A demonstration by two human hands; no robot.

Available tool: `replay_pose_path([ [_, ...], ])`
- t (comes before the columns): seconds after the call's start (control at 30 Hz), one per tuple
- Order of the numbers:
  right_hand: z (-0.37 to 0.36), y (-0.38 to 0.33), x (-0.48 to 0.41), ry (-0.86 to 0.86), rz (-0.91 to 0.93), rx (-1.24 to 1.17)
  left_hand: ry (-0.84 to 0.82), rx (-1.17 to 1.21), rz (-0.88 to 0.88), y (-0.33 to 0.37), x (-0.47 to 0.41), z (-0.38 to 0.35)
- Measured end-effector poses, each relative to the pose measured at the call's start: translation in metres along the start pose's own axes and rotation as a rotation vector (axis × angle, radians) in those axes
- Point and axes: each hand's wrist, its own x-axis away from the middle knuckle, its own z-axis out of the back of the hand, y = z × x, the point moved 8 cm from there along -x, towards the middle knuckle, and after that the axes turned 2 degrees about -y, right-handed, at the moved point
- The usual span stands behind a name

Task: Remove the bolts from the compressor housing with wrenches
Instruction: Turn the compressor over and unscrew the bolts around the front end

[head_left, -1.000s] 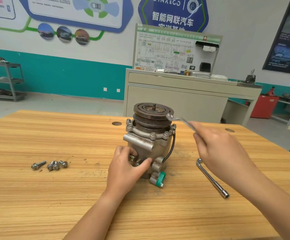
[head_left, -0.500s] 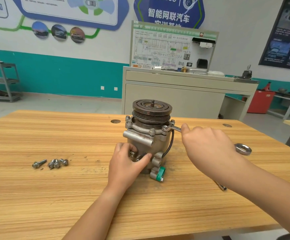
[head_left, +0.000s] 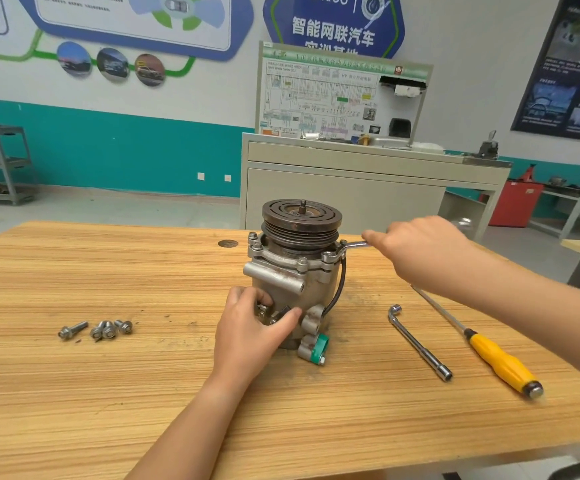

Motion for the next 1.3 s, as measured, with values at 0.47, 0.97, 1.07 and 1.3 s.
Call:
replay_pose_path([
  [0.47,-0.039,0.027,-0.006,0.340,-0.324,-0.729,-0.018,-0.006,0.009,0.001,0.001,0.000],
  [0.97,0.023,-0.025,0.046,-0.001,-0.227,-0.257,-0.017,-0.012,0.035,0.004,0.002,0.001],
  [1.07,0.033,-0.029,0.038,-0.064,-0.182,-0.151,-0.018,-0.009,0.040,0.002,0.002,0.001],
  [1.3,0.043,-0.037,0.037,-0.158,-0.136,-0.073,-0.014,-0.014,0.038,0.002,0.002,0.001],
])
